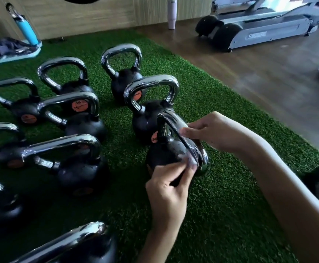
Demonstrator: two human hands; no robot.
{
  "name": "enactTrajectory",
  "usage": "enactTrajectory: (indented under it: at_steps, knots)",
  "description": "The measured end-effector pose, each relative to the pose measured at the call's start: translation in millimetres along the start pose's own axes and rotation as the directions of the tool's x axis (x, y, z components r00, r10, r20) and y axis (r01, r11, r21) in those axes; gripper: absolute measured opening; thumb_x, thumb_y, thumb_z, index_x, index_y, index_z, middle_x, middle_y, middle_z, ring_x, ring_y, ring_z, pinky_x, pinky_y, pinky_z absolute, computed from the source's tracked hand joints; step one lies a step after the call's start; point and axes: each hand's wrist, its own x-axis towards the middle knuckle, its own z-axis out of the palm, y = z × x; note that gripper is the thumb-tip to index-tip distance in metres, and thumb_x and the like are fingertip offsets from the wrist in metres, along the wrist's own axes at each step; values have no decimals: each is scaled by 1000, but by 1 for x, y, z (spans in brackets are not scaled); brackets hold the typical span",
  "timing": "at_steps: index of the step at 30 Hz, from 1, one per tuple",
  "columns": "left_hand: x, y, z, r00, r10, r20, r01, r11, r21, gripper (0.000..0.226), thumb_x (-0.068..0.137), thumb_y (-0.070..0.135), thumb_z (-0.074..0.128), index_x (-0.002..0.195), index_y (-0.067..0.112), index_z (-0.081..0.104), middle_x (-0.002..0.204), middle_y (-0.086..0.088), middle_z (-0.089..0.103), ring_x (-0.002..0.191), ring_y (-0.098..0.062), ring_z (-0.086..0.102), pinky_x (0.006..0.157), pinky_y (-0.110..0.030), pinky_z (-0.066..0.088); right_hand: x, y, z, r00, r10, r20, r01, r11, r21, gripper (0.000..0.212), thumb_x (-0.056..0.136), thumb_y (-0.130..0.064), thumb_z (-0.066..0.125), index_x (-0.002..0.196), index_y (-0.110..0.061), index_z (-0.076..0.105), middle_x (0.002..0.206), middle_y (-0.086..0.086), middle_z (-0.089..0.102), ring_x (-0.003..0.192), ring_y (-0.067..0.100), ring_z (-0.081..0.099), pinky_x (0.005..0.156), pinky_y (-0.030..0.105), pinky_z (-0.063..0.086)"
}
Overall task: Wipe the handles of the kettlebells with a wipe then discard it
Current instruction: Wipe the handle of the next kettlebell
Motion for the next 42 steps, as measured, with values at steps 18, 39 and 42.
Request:
enactTrajectory:
  at_steps: [18,39,42]
  knots:
    - [-16,-28,-9,999,37,-19,-35,995,93,28,77,18,86,104,20,79,99,19,74,87,-6,71,75,-28,60,4,-10,6,1000,12,-19,-14,998,-68,40,87,-63,63,87,-26,80,45,-14,54,33,-1,40,43,18,27]
    - [89,48,-41,972,77,220,-140,946,291,38,73,54,83,106,36,78,80,24,68,73,-3,65,69,-28,55,-26,-2,-14,979,-199,-32,189,845,500,39,68,-18,83,106,-13,79,96,7,79,97,27,75,93,37,58]
    - [95,38,-48,914,107,392,-220,942,255,42,75,36,87,115,34,76,104,28,72,87,9,63,82,-24,55,-28,5,-9,987,-155,-47,154,811,565,38,68,-13,83,105,-6,77,94,10,79,88,23,76,83,27,59]
